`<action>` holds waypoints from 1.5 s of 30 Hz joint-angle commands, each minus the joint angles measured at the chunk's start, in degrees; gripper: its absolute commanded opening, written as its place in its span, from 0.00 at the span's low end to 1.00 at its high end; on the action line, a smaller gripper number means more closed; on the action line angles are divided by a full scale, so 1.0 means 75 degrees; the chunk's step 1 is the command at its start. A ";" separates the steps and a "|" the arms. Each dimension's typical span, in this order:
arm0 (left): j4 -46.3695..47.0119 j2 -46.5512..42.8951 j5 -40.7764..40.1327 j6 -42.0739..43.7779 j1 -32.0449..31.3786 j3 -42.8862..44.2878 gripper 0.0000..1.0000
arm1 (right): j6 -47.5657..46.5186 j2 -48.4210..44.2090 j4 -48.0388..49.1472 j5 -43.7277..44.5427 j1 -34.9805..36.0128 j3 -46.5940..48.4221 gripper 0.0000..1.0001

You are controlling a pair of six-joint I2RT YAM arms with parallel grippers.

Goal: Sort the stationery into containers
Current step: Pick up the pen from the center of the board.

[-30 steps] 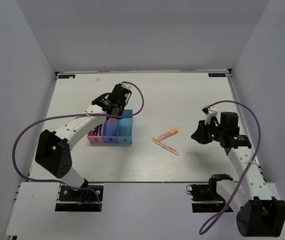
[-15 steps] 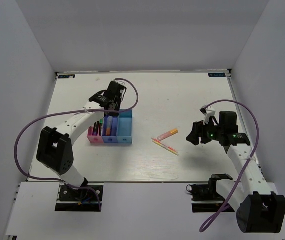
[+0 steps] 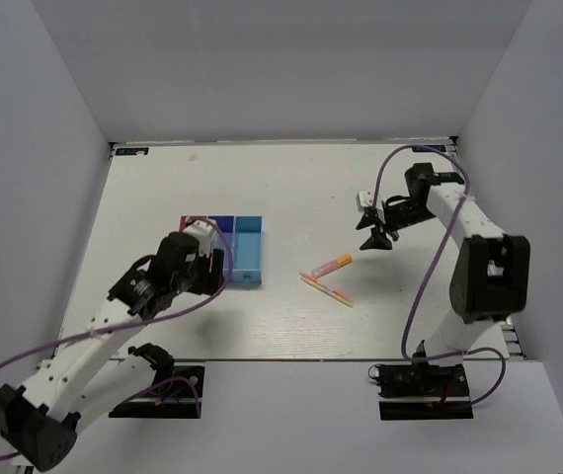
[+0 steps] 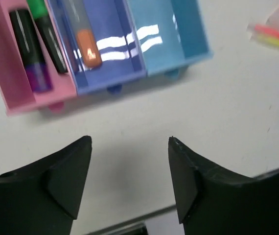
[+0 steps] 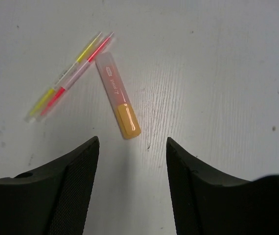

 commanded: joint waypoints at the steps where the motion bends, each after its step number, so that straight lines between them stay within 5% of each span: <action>1: -0.0285 -0.0905 0.0517 -0.0225 0.0019 -0.0821 0.75 | -0.3605 0.1117 -0.2130 0.0051 0.0250 0.0791 0.60; 5: -0.0532 -0.1737 0.0436 -0.0166 0.0031 -0.1395 0.77 | -0.2634 0.1225 0.0377 0.0872 0.0707 -0.0085 0.62; 19: -0.0403 -0.2746 0.0167 0.0009 0.0066 -0.1959 0.80 | -0.1436 0.2549 0.1577 0.2606 0.1668 0.0439 0.62; 22: -0.0403 -0.2956 0.0073 -0.0014 0.0043 -0.1982 0.80 | -0.1483 0.2690 0.1589 0.2992 0.1867 0.0312 0.56; 27: -0.0438 -0.3191 -0.0103 -0.0061 0.0043 -0.1994 0.81 | -0.1694 0.2574 0.1217 0.3568 0.1962 0.0111 0.18; 33: -0.0403 -0.3449 -0.0162 -0.0096 0.0043 -0.2029 0.81 | -0.1930 0.2620 -0.0343 0.3674 0.2044 0.0826 0.08; 39: -0.0392 -0.3695 -0.0326 -0.0131 0.0043 -0.2076 0.81 | 0.1267 0.1859 0.0964 0.2866 0.2255 0.1377 0.00; 41: -0.0356 -0.3871 -0.0396 -0.0155 0.0043 -0.2111 0.81 | 0.3497 0.1322 0.2095 0.2888 0.2615 0.1284 0.00; 45: -0.0356 -0.3860 -0.0420 -0.0178 0.0043 -0.2111 0.81 | 0.4828 0.1016 0.2607 0.2912 0.3026 0.1388 0.00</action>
